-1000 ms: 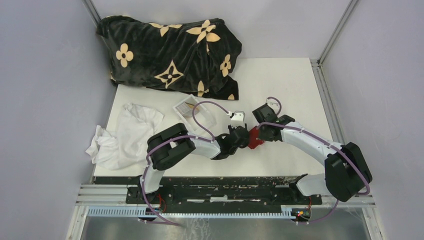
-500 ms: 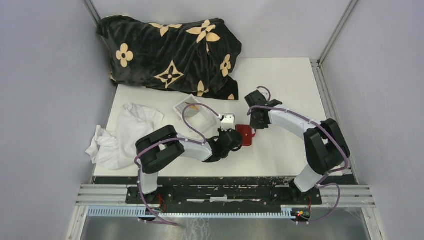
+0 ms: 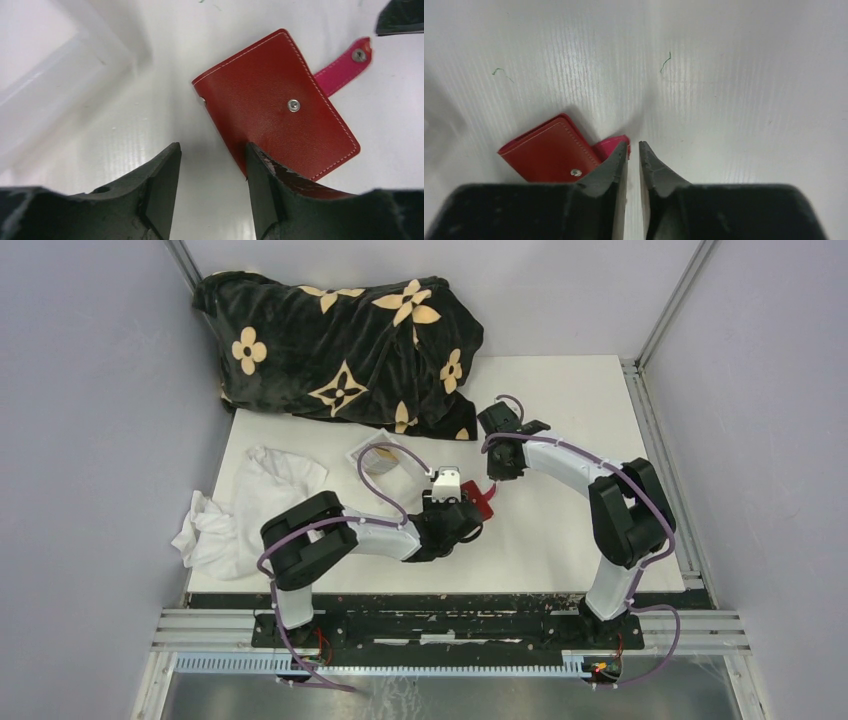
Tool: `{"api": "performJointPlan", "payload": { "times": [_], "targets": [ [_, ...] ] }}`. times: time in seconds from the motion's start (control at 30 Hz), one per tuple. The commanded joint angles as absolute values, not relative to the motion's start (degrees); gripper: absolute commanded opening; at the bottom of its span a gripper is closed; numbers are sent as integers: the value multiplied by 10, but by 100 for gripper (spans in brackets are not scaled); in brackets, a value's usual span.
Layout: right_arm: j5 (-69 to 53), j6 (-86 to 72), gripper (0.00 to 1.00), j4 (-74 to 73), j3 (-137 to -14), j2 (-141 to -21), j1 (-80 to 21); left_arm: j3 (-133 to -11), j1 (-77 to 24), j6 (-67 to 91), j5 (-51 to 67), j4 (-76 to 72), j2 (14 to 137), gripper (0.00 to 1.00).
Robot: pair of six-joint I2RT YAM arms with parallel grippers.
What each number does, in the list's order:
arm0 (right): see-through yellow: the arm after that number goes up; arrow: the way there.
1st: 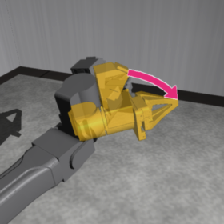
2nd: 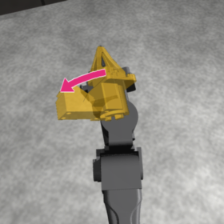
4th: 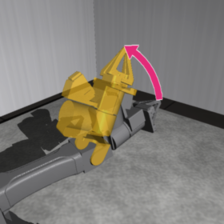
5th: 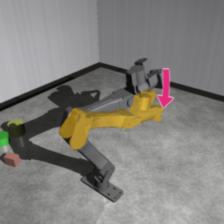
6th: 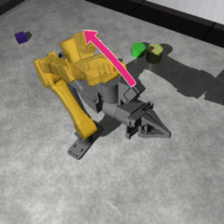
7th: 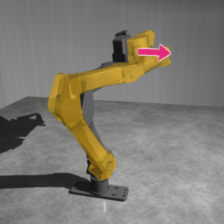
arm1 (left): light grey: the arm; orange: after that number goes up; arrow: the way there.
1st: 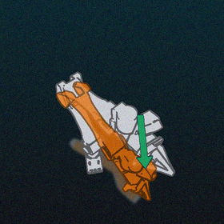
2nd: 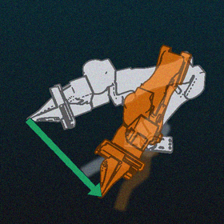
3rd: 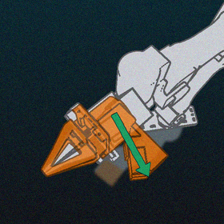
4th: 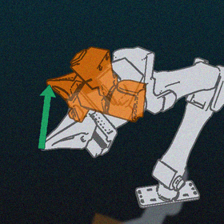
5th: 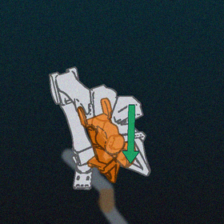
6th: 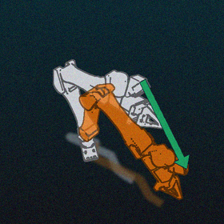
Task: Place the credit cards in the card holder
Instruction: Open the card holder at the center of the board.
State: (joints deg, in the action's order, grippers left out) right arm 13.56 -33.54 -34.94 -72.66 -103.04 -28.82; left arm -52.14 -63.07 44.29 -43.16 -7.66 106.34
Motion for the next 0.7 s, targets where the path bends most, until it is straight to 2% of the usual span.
{"api": "performJointPlan", "payload": {
  "times": [0.0,0.17,0.3,0.43,0.5,0.53,0.57,0.6,0.67],
  "targets": [
    [156,-299,26,-352,-747,-1010,-286,-529,-624,433,-484,28,1028,60],
    [158,-271,47,-350,-756,-983,-286,-539,-624,410,-508,44,974,69],
    [159,-245,63,-335,-765,-957,-286,-544,-625,371,-511,37,913,71],
    [162,-210,73,-285,-750,-901,-286,-561,-624,332,-520,31,848,73],
    [174,-187,99,-234,-726,-861,-286,-569,-625,313,-528,29,815,73],
    [175,-175,100,-192,-705,-838,-286,-569,-625,300,-533,22,796,82],
    [182,-176,100,-142,-680,-815,-286,-564,-625,286,-542,9,776,94],
    [201,-194,100,-84,-647,-790,-286,-547,-625,272,-552,-10,754,100],
    [203,-231,100,45,-583,-753,-283,-506,-624,236,-573,-85,711,99]
  ]
}}
